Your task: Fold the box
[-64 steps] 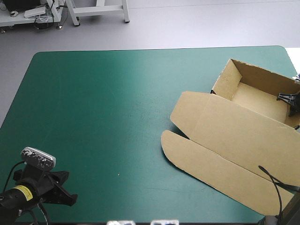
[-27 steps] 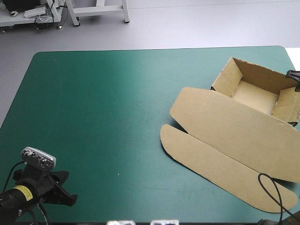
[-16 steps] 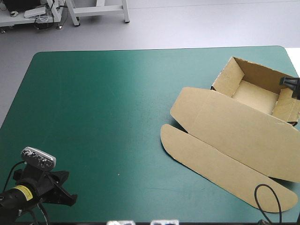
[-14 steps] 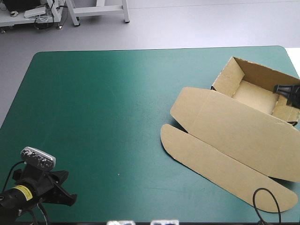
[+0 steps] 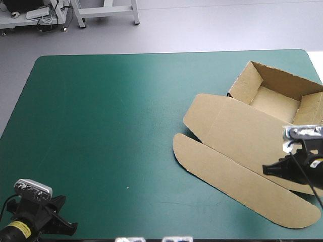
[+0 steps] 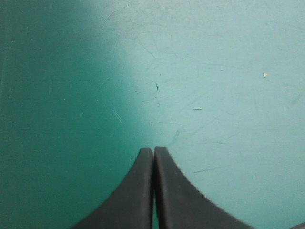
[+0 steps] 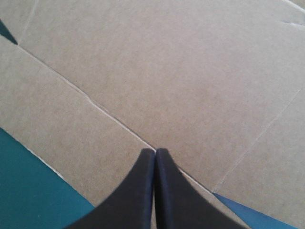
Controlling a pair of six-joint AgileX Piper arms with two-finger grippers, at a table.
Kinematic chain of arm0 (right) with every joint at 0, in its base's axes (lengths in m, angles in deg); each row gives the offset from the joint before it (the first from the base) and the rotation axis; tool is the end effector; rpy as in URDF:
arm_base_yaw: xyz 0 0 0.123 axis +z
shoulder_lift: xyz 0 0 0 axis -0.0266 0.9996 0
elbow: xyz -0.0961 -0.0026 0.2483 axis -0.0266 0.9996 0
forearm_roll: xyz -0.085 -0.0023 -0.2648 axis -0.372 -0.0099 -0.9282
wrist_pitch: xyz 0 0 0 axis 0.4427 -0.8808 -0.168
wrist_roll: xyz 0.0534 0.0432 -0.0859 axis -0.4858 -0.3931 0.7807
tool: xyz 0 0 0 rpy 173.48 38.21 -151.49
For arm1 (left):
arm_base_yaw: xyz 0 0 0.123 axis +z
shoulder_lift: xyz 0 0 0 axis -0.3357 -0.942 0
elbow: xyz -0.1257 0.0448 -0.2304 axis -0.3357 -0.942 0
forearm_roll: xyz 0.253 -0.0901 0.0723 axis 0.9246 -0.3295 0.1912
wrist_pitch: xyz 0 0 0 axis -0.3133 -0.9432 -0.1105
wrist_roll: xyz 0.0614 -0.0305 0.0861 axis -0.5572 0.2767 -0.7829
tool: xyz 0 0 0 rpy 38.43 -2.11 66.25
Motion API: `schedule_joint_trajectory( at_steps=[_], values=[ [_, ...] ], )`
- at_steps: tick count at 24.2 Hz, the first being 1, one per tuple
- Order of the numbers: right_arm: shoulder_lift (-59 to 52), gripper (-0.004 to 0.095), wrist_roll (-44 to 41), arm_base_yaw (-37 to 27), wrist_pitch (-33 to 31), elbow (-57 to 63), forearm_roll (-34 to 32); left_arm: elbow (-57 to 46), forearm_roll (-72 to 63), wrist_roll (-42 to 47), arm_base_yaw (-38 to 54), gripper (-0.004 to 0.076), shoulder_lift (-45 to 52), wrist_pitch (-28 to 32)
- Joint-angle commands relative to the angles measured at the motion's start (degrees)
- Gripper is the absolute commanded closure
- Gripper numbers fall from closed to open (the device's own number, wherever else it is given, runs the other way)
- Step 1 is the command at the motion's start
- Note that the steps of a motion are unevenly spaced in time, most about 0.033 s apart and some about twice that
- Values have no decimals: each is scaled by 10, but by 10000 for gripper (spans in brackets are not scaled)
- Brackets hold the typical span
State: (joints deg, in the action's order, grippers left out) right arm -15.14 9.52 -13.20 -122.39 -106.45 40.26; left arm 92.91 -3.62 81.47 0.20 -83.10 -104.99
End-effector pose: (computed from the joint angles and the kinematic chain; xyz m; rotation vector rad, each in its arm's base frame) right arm 0.1756 -0.0127 0.3160 -0.0734 2.4967 0.1032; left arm 0.0842 -0.0244 0.2694 0.4290 2.2866 -0.0927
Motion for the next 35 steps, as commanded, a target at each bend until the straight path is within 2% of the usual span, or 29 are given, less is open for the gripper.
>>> schedule_joint_trajectory(
  at_steps=[1,4,13,18,35],
  values=[
    [-73,925,21,25,56,46,13,2,2,8,-4,733,37,33],
    [-151,925,39,38,83,121,13,1,4,-5,-4,733,89,29],
    [-241,925,39,38,89,195,13,-19,10,-5,-4,733,101,30],
    [-246,925,26,38,74,195,13,-19,10,-3,-4,733,101,30],
    [-246,926,26,38,77,195,13,-19,10,-3,-4,733,101,30]
  ],
)
